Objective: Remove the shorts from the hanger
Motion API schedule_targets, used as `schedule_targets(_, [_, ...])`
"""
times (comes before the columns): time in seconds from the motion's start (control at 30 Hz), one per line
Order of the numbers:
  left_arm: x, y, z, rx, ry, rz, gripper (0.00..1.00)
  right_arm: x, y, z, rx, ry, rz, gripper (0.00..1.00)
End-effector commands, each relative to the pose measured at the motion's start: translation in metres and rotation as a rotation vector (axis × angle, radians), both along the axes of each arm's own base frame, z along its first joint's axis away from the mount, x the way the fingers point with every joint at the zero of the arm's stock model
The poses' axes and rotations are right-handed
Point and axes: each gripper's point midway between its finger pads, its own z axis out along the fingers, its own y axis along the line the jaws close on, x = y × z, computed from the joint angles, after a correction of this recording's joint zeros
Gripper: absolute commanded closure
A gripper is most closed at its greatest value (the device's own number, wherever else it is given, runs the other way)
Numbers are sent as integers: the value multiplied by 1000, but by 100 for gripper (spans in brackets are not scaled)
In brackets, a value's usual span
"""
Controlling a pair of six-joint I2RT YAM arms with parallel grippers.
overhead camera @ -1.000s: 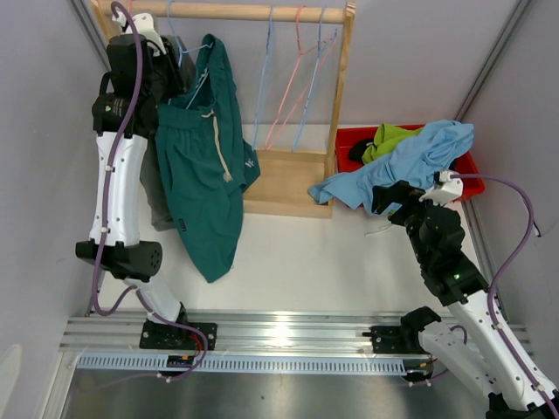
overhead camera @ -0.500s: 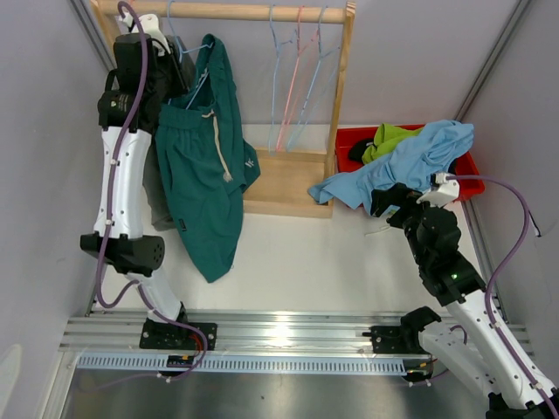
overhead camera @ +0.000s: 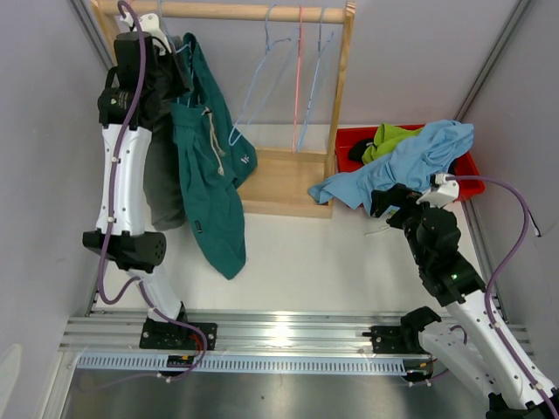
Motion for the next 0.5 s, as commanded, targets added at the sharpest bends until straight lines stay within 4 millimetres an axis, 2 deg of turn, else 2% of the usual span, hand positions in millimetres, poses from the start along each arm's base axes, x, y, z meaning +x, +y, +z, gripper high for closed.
schedule_targets(0.0, [-33, -10, 84, -64, -218, -36, 100, -1, 8, 34, 43, -85, 34, 1])
schedule_targets(0.07, [-45, -20, 98, -72, -254, -62, 100, -3, 18, 50, 57, -114, 78, 1])
schedule_targets(0.1, [-51, -23, 106, -77, -275, -70, 100, -5, 23, 74, 81, -161, 100, 0])
schedule_targets(0.17, [-70, -32, 123, -90, -319, -96, 100, -9, 45, 92, 96, -183, 173, 1])
schedule_targets(0.2, [-73, -35, 125, -88, -326, -100, 100, -13, 51, 119, 118, -237, 199, 1])
schedule_targets(0.23, [-86, -34, 141, -93, -377, -101, 100, -11, 63, 124, 112, -234, 225, 1])
schedule_targets(0.27, [-90, -36, 144, -97, -385, -102, 100, -10, 68, 134, 87, -253, 219, 1])
schedule_targets(0.3, [-93, -36, 147, -107, -396, -104, 100, -21, 90, 146, 87, -273, 287, 1])
schedule_targets(0.33, [-96, -36, 149, -112, -398, -110, 100, -29, 97, 172, 100, -318, 303, 1])
schedule_targets(0.37, [-103, -37, 155, -120, -412, -119, 100, -23, 110, 172, 45, -312, 290, 1])
schedule_targets(0.4, [-106, -39, 155, -131, -412, -132, 100, -28, 123, 181, 42, -327, 316, 1])
schedule_targets(0.43, [-106, -41, 152, -132, -403, -139, 100, -45, 149, 192, 60, -345, 391, 1])
schedule_targets(0.47, [-109, -42, 154, -135, -408, -144, 100, -44, 171, 203, 52, -350, 414, 1])
